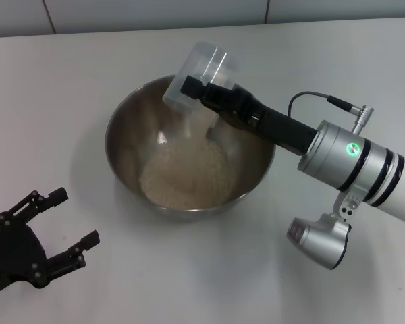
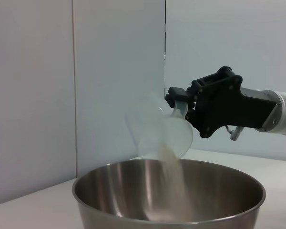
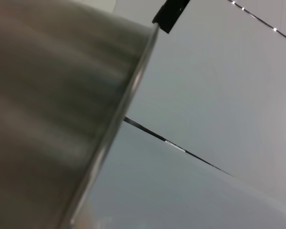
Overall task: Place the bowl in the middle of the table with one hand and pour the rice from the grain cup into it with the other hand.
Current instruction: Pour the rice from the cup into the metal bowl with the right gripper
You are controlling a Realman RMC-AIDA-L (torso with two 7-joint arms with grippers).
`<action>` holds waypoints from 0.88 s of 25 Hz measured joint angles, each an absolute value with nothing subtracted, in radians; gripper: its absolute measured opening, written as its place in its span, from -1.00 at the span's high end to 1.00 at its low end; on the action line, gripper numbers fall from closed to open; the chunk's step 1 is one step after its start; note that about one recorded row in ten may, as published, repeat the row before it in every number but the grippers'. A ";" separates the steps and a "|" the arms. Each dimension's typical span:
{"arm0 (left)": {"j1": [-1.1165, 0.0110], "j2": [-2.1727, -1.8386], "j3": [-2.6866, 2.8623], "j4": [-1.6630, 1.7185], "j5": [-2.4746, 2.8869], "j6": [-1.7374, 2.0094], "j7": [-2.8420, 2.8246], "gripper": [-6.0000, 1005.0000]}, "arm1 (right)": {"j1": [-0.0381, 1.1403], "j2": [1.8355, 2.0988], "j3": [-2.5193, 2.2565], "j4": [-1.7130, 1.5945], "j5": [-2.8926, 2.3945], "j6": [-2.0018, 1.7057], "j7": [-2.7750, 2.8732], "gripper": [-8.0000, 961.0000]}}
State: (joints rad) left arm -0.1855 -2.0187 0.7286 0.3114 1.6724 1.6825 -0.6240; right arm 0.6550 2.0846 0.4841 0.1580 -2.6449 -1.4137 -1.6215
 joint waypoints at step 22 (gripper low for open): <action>-0.183 -2.020 0.729 0.311 1.667 1.683 -0.629 -0.73 | 0.629 2.083 0.501 0.206 -2.645 -1.425 -1.499 0.94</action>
